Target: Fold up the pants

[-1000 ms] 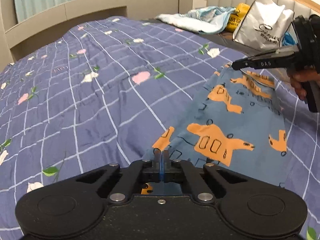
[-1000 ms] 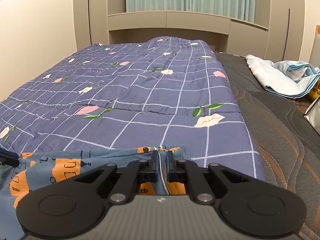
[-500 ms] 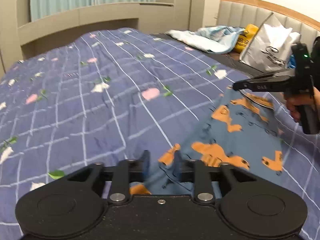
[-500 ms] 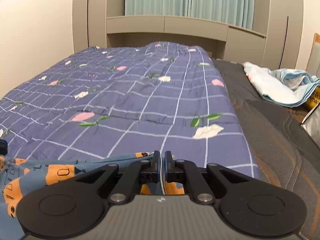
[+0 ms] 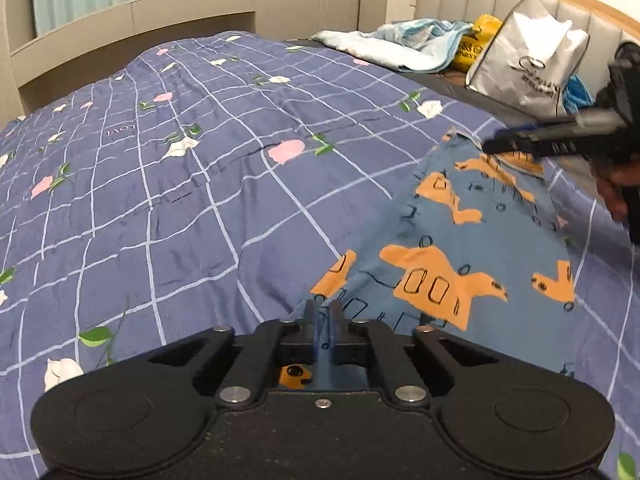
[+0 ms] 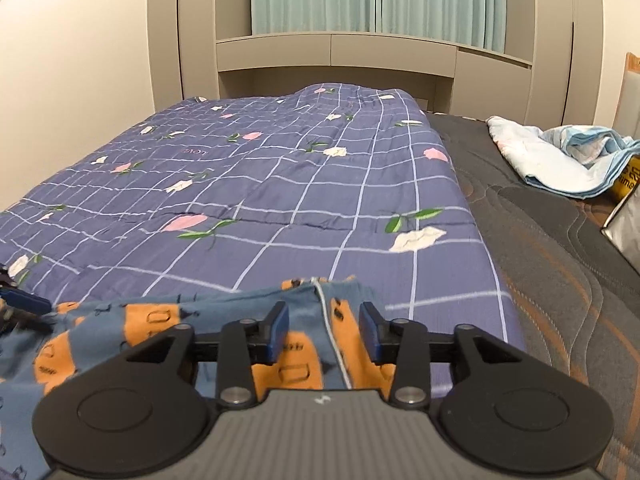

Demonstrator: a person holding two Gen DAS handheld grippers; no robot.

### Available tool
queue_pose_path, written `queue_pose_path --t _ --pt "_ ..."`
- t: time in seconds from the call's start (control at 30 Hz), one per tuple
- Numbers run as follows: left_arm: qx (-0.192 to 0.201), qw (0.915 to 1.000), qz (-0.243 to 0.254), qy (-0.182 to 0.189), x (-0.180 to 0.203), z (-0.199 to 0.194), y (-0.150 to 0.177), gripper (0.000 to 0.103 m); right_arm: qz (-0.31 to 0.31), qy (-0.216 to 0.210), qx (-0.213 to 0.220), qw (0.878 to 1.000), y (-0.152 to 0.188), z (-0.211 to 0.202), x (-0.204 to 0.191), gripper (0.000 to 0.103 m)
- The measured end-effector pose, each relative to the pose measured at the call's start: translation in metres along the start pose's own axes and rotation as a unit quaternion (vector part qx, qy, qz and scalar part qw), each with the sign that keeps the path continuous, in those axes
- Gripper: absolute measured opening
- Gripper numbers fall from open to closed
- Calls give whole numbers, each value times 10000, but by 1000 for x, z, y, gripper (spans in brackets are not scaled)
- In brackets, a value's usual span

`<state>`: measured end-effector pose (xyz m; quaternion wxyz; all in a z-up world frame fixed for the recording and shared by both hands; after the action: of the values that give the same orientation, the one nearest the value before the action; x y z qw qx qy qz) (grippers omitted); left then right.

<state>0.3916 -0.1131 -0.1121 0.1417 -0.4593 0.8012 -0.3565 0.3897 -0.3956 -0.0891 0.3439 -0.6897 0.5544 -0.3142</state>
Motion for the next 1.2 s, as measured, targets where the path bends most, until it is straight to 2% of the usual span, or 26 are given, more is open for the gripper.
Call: queue_pose_path --t 0.17,0.23,0.47,0.57,0.63,0.67,0.7,0.83,0.9,1.0,1.13,1.2 --pt "365 9990 39 -242 0 -14 -6 0 -4 -91 -34 10000 8 -8 -7 48" --pt "483 9983 -115 -316 -6 -21 -11 0 -35 -107 -39 9999 9 -9 -10 48" --pt "231 9983 -316 -439 -7 -5 -4 2 11 -72 -188 9998 11 10 -12 50" --pt "222 9973 -603 -362 -10 -6 -1 17 32 -31 -211 9998 12 14 -10 54" --pt "231 9969 -684 -326 -11 -10 2 45 19 -12 -205 9998 12 11 -11 58" --pt "256 9966 -692 -372 -11 -15 3 53 -4 -9 -192 9998 12 8 -12 62" --pt "295 9960 -707 -449 -11 -20 5 66 -19 -9 -175 9998 12 5 -13 68" --pt "536 9904 -1029 -745 -13 -53 18 88 -53 -63 -69 9999 14 -10 -28 83" --pt "676 9860 -1198 -940 -16 -74 29 94 -80 -137 6 9999 15 -20 -41 93" --pt "839 9792 -1398 -1211 -21 -112 54 97 -176 -310 139 9993 19 -36 -67 101" --pt "966 9661 -1676 -1710 -37 -163 92 100 -359 -546 261 9975 23 -53 -107 103" --pt "1039 9556 -1905 -1996 -49 -190 114 102 -442 -600 313 9967 26 -61 -128 103"
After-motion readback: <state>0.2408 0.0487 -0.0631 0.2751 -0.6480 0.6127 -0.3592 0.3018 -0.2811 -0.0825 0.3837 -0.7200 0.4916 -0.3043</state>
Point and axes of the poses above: each gripper's, at about its wrist camera, not at the fingertips, and z roughly the way its jaws point, x to its right, y to its underside, the point moved 8 cm from there along z, roughly the way its jaws point, and after that the axes turned 6 degrees about -z, right-handed, at the moved point
